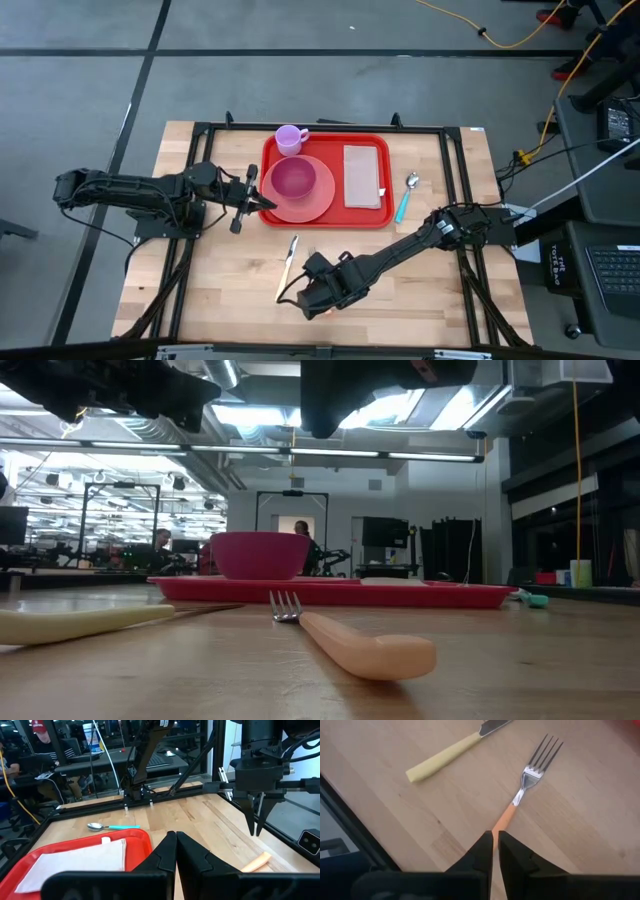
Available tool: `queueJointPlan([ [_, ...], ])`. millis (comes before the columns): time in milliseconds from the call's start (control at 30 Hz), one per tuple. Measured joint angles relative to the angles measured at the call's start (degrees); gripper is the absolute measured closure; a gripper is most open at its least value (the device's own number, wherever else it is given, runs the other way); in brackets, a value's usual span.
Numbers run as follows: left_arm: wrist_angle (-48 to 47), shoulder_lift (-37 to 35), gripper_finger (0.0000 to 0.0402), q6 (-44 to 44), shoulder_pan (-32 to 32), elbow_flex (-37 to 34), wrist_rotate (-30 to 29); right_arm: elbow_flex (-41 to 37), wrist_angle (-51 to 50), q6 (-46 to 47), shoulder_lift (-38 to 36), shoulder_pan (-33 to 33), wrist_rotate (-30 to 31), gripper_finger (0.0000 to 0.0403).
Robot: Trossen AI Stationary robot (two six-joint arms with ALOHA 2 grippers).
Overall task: Set up tray
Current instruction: Put the orange fork on the brown napkin
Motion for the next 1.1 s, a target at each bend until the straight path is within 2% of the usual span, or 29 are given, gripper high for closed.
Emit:
queueJointPlan([
  [500, -0.02, 0.00, 0.0398, -0.04, 0.00, 0.02, 0.00, -0.02, 0.11, 0.87, 0.17, 0.02, -0.43, 0.0367],
  [767, -0.02, -0.01, 0.0398, -0.04, 0.00, 0.02, -0.01, -0.07, 0.16, 0.84, 2.86, 0.01, -4.76, 0.0368],
  [1100, -0.02, 0.00, 0.0398, 0.00, 0.00, 0.02, -0.02, -0.07, 0.55, -1.67, 2.84, 0.02, -4.61, 0.0368],
])
